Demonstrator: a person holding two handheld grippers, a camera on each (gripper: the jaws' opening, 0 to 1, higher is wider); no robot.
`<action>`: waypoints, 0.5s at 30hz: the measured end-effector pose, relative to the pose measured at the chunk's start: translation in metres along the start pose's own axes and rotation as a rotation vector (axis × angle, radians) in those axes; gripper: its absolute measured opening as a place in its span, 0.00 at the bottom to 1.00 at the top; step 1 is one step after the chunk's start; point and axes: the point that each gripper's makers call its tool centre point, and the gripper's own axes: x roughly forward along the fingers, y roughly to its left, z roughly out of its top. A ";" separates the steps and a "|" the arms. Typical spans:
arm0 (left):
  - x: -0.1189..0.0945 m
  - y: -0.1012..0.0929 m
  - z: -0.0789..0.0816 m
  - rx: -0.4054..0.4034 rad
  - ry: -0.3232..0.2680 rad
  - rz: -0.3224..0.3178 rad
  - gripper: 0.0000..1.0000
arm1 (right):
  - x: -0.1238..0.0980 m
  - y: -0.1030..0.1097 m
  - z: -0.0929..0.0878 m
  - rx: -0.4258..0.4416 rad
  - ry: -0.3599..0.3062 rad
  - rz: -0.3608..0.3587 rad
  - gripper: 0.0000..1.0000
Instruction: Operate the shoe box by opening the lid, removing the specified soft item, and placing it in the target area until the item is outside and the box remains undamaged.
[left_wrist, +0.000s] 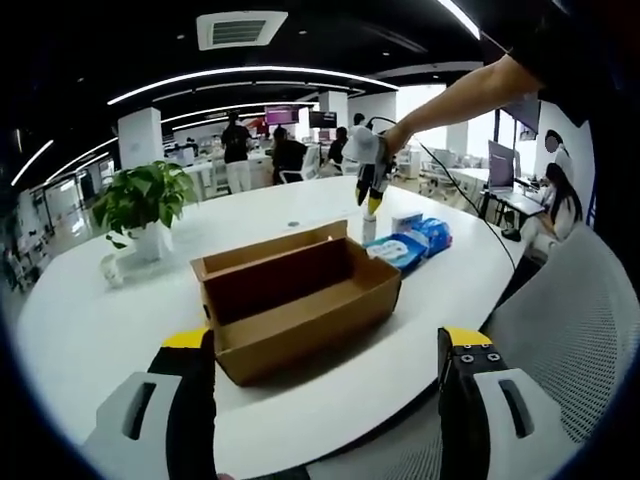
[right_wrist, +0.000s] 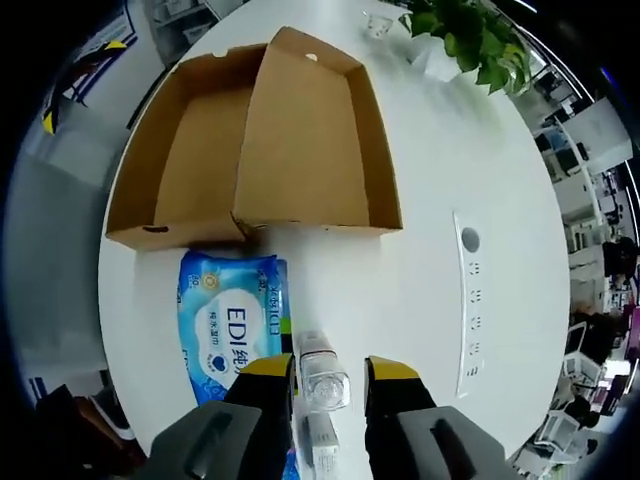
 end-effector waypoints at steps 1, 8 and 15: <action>0.000 0.001 -0.001 -0.004 0.003 0.005 0.94 | 0.000 -0.001 0.001 0.012 -0.010 0.000 0.24; 0.002 0.009 0.000 -0.042 0.012 0.018 0.94 | -0.004 -0.003 0.010 0.072 -0.054 -0.009 0.26; 0.009 0.016 0.000 -0.049 0.033 0.018 0.93 | -0.009 -0.005 0.022 0.165 -0.113 -0.010 0.27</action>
